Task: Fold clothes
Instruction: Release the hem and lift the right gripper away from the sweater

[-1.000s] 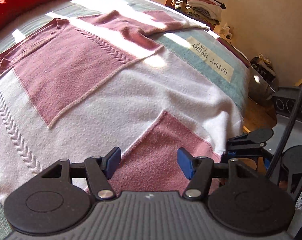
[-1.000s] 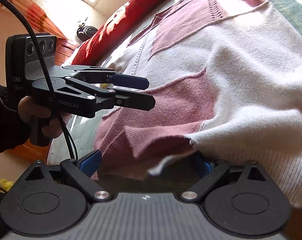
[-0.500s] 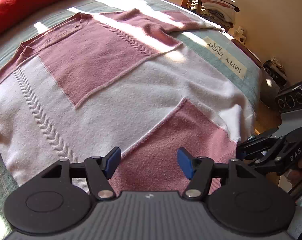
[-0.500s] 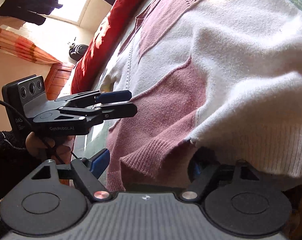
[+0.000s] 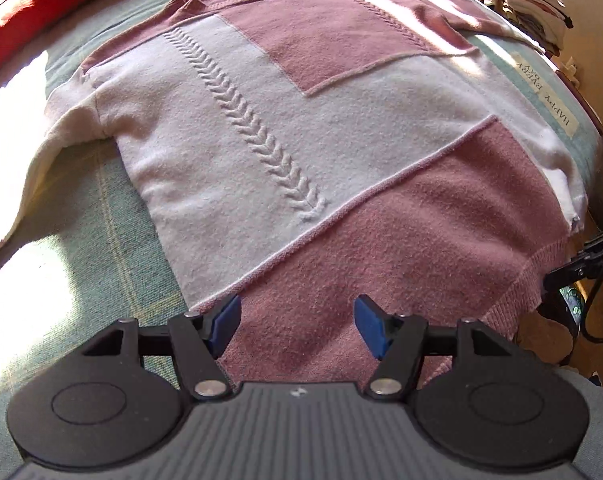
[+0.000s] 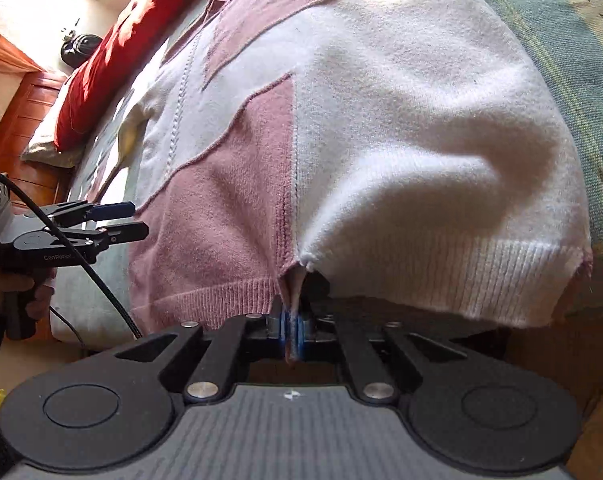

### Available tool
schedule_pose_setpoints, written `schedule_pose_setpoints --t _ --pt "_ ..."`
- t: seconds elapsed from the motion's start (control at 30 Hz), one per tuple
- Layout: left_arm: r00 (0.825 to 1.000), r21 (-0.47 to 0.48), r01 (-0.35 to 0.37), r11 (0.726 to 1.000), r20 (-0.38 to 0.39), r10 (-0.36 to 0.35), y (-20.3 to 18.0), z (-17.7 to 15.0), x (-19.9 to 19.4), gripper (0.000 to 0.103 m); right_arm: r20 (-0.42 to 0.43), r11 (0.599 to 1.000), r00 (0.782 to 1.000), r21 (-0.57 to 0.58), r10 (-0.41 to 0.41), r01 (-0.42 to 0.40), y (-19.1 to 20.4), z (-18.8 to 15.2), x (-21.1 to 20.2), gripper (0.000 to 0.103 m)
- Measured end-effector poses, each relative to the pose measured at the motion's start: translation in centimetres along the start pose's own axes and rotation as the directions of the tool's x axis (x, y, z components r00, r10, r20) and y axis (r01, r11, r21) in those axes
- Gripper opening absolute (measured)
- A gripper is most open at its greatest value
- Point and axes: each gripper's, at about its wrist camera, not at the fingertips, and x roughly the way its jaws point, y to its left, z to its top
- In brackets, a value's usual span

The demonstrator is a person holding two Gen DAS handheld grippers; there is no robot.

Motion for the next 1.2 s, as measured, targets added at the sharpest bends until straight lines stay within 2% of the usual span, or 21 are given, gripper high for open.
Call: schedule_pose_setpoints --t 0.1,0.17,0.23,0.3,0.33,0.4,0.47,0.53,0.57,0.63,0.67,0.7,0.73,0.77,0.83,0.93,1.0,1.2 --pt "0.999 -0.056 -0.037 0.998 0.008 0.038 0.7 -0.5 0.3 0.063 -0.063 1.0 0.998 -0.006 0.002 -0.003 -0.1 -0.1 0.6 0.013" --pt "0.999 -0.082 -0.031 0.996 0.014 0.032 1.1 -0.7 0.5 0.063 -0.084 1.0 0.996 -0.019 0.023 -0.025 0.2 -0.5 0.2 0.017" --pt "0.999 -0.081 -0.035 0.996 0.015 0.036 1.0 -0.8 0.8 0.064 -0.102 1.0 0.995 -0.007 0.014 -0.015 0.4 -0.6 -0.6 0.028" --pt "0.999 -0.055 -0.042 0.998 0.017 0.043 0.6 -0.8 0.9 0.068 -0.098 0.999 0.995 -0.009 -0.037 0.037 0.3 -0.7 -2.0 0.03" --pt "0.999 -0.044 -0.046 0.998 0.019 0.046 0.5 -0.8 1.0 0.069 -0.097 0.997 0.992 -0.01 -0.074 0.074 0.1 -0.8 -2.8 0.034" --pt "0.998 -0.041 -0.051 0.998 0.022 0.052 0.3 -0.8 1.1 0.07 -0.068 0.979 0.977 -0.046 -0.201 0.198 -0.2 -0.4 -4.5 0.043" --pt "0.998 -0.047 -0.051 0.998 0.025 0.053 0.3 -0.9 1.1 0.071 -0.023 0.936 0.941 -0.112 -0.337 0.332 0.1 0.4 -5.7 0.044" --pt "0.998 -0.048 -0.054 0.997 0.025 0.055 0.2 -0.9 1.1 0.071 0.02 0.865 0.88 -0.177 -0.474 0.47 0.3 1.6 -6.3 0.051" --pt "0.998 -0.048 -0.055 0.997 0.025 0.056 0.2 -0.9 1.1 0.071 0.043 0.817 0.841 -0.213 -0.539 0.535 0.5 2.3 -6.4 0.052" --pt "0.998 -0.047 -0.057 0.997 0.024 0.058 0.1 -0.9 1.1 0.072 0.064 0.735 0.774 -0.275 -0.629 0.62 0.6 3.5 -5.9 0.057" --pt "0.998 -0.046 -0.057 0.997 0.022 0.058 0.1 -0.9 1.2 0.072 0.07 0.7 0.747 -0.301 -0.662 0.648 0.6 4.1 -5.5 0.059" --pt "0.998 -0.045 -0.058 0.997 0.02 0.059 0.1 -0.9 1.2 0.072 0.075 0.676 0.727 -0.316 -0.682 0.666 0.2 4.5 -5.6 0.064" --pt "0.998 -0.044 -0.059 0.997 0.018 0.06 0.1 -0.9 1.2 0.072 0.074 0.661 0.716 -0.328 -0.694 0.674 -0.3 4.8 -5.7 0.073" --pt "0.998 -0.044 -0.059 0.997 0.017 0.06 0.1 -0.9 1.2 0.072 0.077 0.653 0.712 -0.34 -0.698 0.677 -0.3 5.1 -5.5 0.076" --pt "0.998 -0.043 -0.06 0.997 0.015 0.061 0.0 -0.9 1.3 0.072 0.081 0.641 0.705 -0.355 -0.704 0.68 -0.2 5.7 -5.0 0.088" --pt "0.998 -0.041 -0.062 0.997 0.012 0.062 0.0 -0.8 1.3 0.074 0.119 0.556 0.644 -0.402 -0.756 0.727 0.4 5.9 -4.1 0.103" --pt "0.998 -0.04 -0.063 0.997 0.01 0.063 -0.1 -0.8 1.4 0.076 0.153 0.494 0.606 -0.444 -0.781 0.748 0.9 5.8 -3.6 0.103" --pt "0.997 -0.041 -0.07 0.997 0.007 0.071 -0.3 -0.7 1.5 0.077 0.212 0.4 0.554 -0.497 -0.805 0.77 1.6 5.4 -3.8 0.103"
